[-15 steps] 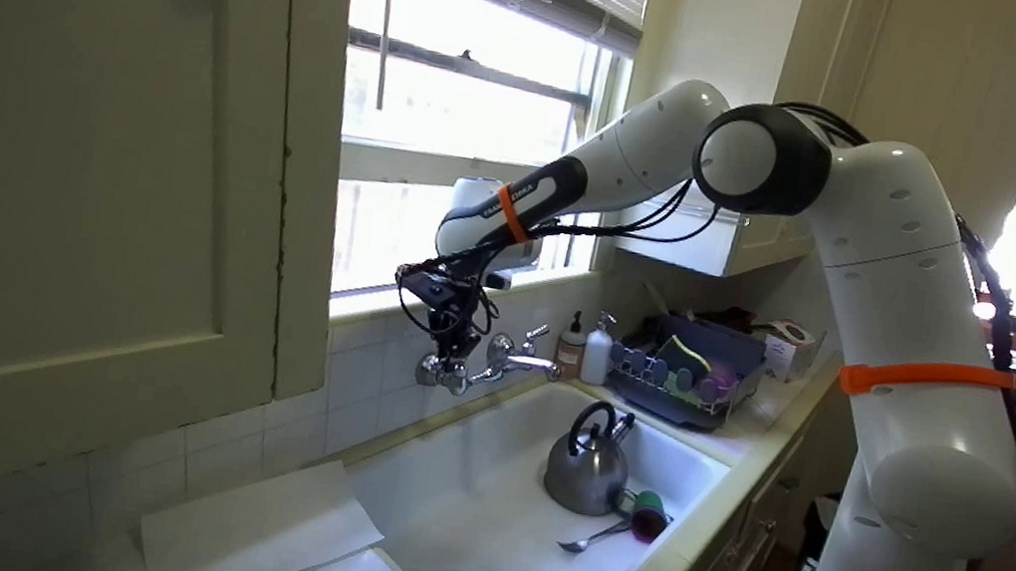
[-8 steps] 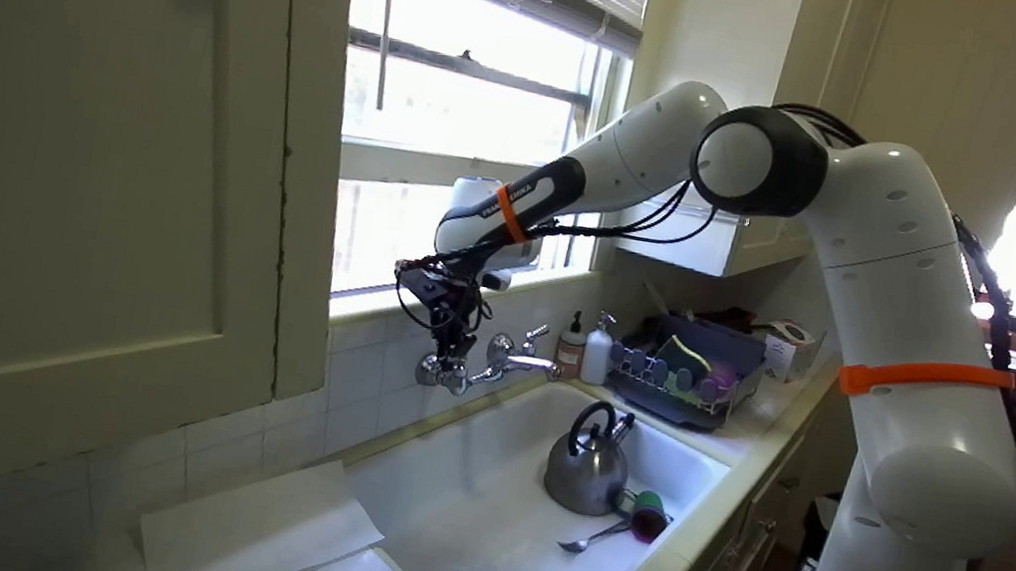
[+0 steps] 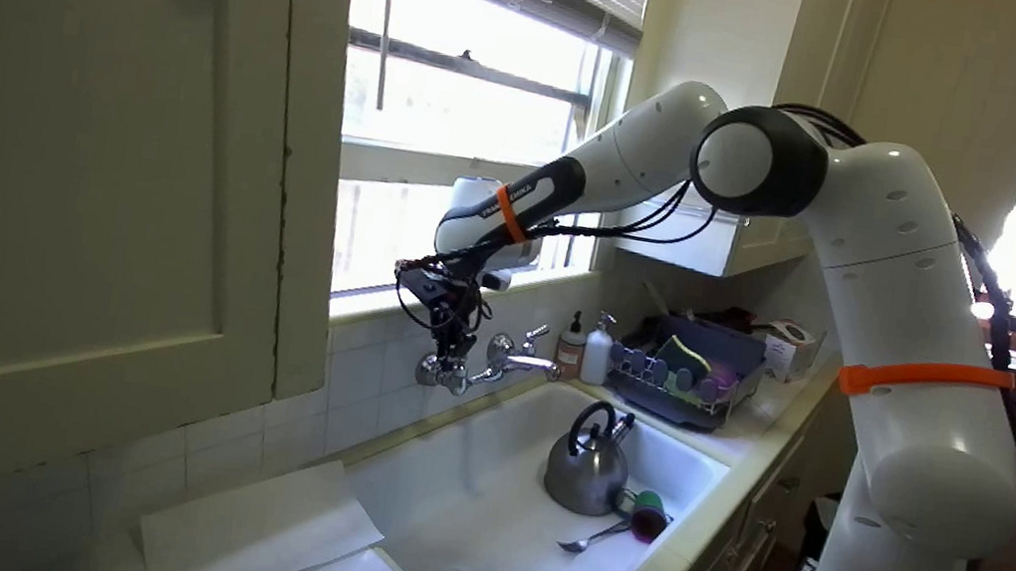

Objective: Close the tap

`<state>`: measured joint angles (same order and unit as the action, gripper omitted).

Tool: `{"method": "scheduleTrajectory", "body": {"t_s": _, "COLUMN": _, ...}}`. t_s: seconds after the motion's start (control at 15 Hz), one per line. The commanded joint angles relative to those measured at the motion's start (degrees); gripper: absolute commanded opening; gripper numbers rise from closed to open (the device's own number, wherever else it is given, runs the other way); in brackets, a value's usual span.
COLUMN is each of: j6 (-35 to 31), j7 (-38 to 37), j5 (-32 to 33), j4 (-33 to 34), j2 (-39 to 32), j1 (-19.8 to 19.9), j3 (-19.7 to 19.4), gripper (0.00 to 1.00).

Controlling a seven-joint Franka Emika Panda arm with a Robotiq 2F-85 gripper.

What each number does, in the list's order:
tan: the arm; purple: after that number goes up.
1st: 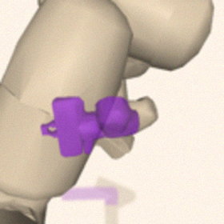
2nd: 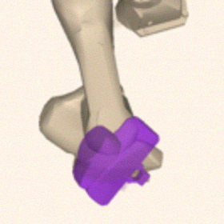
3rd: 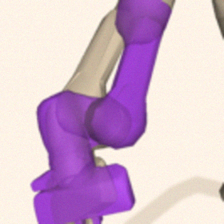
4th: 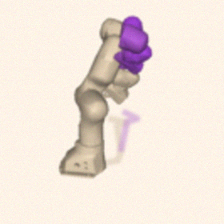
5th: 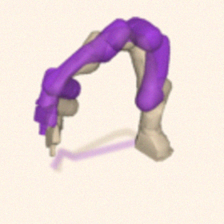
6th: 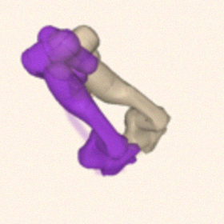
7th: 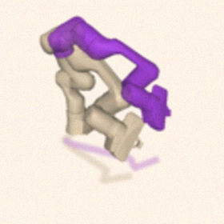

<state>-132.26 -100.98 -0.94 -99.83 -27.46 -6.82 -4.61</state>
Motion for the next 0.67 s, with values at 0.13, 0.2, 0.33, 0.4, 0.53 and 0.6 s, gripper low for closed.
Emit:
{"method": "scheduleTrajectory", "body": {"t_s": 0.13, "j6": -0.91, "j7": -2.55, "j5": 0.13, "j4": 1.35, "j2": -1.02, "j1": -0.46, "j3": -0.50, "gripper": 0.47}}
{"method": "scheduleTrajectory", "body": {"t_s": 0.2, "j6": -0.89, "j7": -2.45, "j5": 0.20, "j4": 1.35, "j2": -1.01, "j1": -0.47, "j3": -0.50, "gripper": 0.48}}
{"method": "scheduleTrajectory", "body": {"t_s": 0.33, "j6": -1.32, "j7": -2.85, "j5": 0.29, "j4": 1.51, "j2": -0.99, "j1": -0.52, "j3": -0.54, "gripper": 0.62}}
{"method": "scheduleTrajectory", "body": {"t_s": 0.4, "j6": -1.41, "j7": -3.03, "j5": 0.31, "j4": 1.70, "j2": -1.01, "j1": -0.51, "j3": -0.55, "gripper": 0.69}}
{"method": "scheduleTrajectory", "body": {"t_s": 0.53, "j6": -1.55, "j7": -3.35, "j5": 0.38, "j4": 1.85, "j2": -0.99, "j1": -0.51, "j3": -0.55, "gripper": 0.84}}
{"method": "scheduleTrajectory", "body": {"t_s": 0.6, "j6": -1.55, "j7": -3.41, "j5": 0.47, "j4": 1.81, "j2": -0.96, "j1": -0.55, "j3": -0.54, "gripper": 0.91}}
